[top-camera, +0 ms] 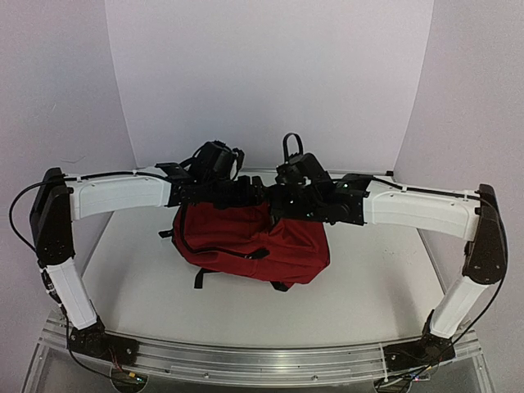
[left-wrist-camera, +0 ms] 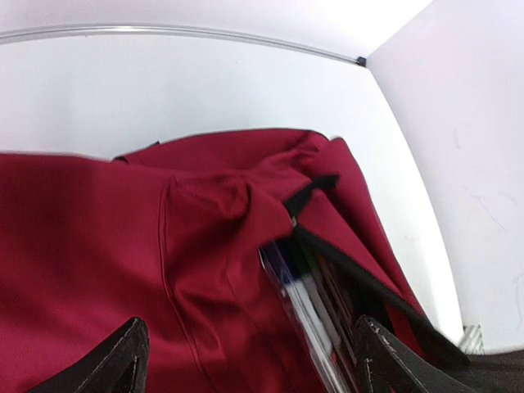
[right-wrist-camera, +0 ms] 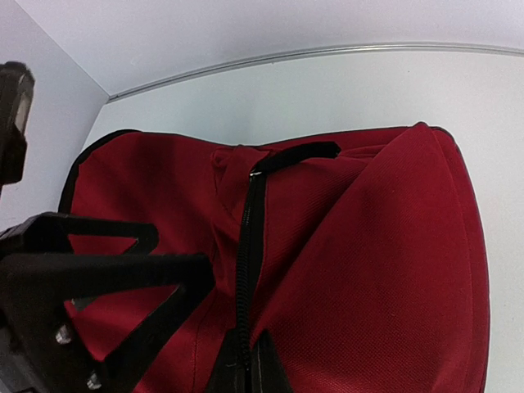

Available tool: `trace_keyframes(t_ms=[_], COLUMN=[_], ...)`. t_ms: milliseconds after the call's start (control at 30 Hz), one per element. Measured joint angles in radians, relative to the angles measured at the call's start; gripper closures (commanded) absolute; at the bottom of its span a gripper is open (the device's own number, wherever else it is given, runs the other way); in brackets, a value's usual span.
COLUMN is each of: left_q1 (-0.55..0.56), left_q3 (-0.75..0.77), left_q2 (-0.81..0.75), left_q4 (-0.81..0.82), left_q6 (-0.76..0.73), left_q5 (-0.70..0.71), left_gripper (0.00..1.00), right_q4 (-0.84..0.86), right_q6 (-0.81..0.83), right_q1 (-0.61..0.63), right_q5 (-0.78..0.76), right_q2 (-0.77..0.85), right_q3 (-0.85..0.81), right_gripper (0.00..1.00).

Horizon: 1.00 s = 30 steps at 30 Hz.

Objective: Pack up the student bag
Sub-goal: Place the stationery in the student bag, then adjust the student bag at the center of the board.

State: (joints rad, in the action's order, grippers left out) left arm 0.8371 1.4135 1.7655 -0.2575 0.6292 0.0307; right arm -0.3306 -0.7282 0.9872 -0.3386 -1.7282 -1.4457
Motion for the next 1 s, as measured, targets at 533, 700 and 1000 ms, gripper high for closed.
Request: trace_keyframes(t_ms=[533,700,1000], left_q1=[0.001,0.005,0.008], left_q3=[0.124,0.155,0.148], left_q2=[0.184,0.212,0.172], left_q4=[0.024,0.008,-0.073], left_q6=[-0.108,-0.136,-0.229], left_q5=[0.190,0.250,0.391], left_gripper=[0.09,0.31,0.41], right_q4=[0.044,0.054,0.030], right_q6=[-0.032,-0.038,-0.038], right_q1=[-0.007,-0.008,-0.004], right_q5=[0.060,0.055,-0.049], right_q2=[0.024,0.024,0.025], right_q3=[0.040,0.046,0.057], right_gripper=[1.00,1.00,1.00])
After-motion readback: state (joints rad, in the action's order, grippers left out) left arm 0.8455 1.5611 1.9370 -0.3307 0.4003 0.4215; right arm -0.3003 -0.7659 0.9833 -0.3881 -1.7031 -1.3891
